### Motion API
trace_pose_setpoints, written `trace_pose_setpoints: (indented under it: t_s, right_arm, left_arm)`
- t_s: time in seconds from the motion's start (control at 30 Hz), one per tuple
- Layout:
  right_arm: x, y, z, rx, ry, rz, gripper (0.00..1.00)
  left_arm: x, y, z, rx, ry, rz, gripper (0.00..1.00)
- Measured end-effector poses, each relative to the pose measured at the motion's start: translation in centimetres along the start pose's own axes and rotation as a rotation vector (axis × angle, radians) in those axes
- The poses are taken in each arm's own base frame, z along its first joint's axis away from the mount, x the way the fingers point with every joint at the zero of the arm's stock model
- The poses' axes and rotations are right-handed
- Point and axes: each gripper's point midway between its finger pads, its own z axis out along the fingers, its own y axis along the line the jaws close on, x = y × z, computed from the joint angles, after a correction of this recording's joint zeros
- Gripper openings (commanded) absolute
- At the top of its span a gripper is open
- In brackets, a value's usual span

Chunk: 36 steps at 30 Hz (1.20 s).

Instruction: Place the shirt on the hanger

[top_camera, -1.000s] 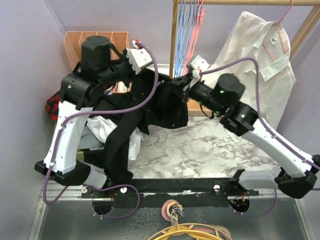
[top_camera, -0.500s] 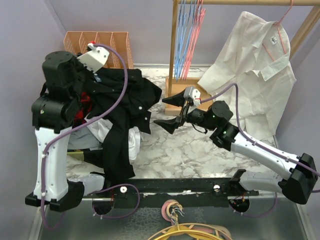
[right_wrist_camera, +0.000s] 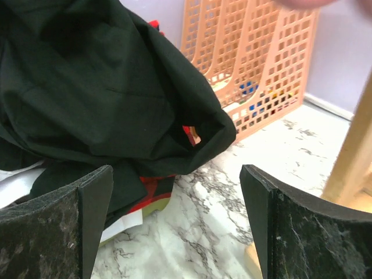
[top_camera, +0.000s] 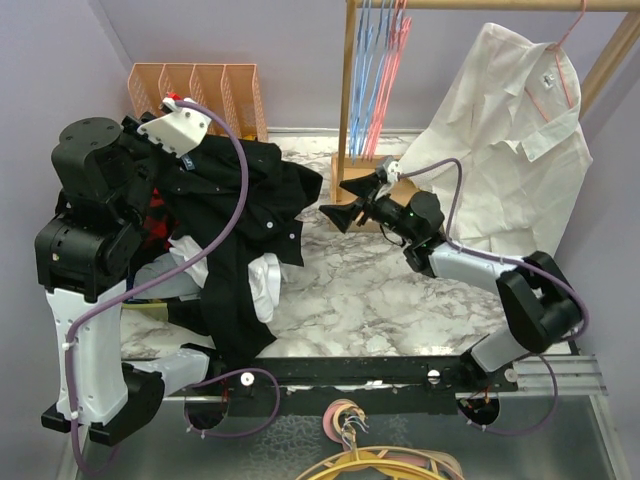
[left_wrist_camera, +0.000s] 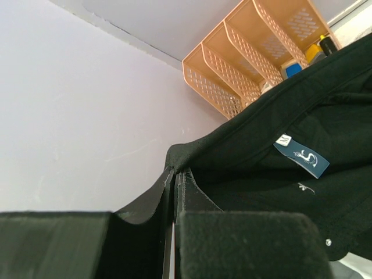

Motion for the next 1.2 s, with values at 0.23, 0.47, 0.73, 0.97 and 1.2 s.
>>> trace_pose_setpoints:
  t_s: [0.23,0.47,0.73,0.97,1.2]
  right_arm:
    - [-0.2,0.1,4.3,-0.108,-0.04,0.049,0.9]
    - [-2.8,-0.1,8.1,-0.178,-0.116,0.051,0.85]
    - [0.3,-0.5,9.2,-0.211,-0.062,0.096,0.79]
    - [1.0,0.7,8.9,-0.286,-0.03,0.118,0.03]
    - [0.8,2.0,7.7,-0.327,-0.024,0.166,0.01]
  left_arm:
    - [-0.9,0.4,-1.7,0.012,-0.059,-0.009,0.0]
    - [-0.7,-0.2,-2.0,0.041,-0.06,-0.004,0.0]
    - [-0.4,-0.9,-1.5,0.066,-0.048,0.004,0.0]
    - [-0.5,-1.3,-0.8,0.079,-0.04,0.008,0.0]
    - [-0.5,-1.7,-0.2,0.095,-0.035,0.005,0.0]
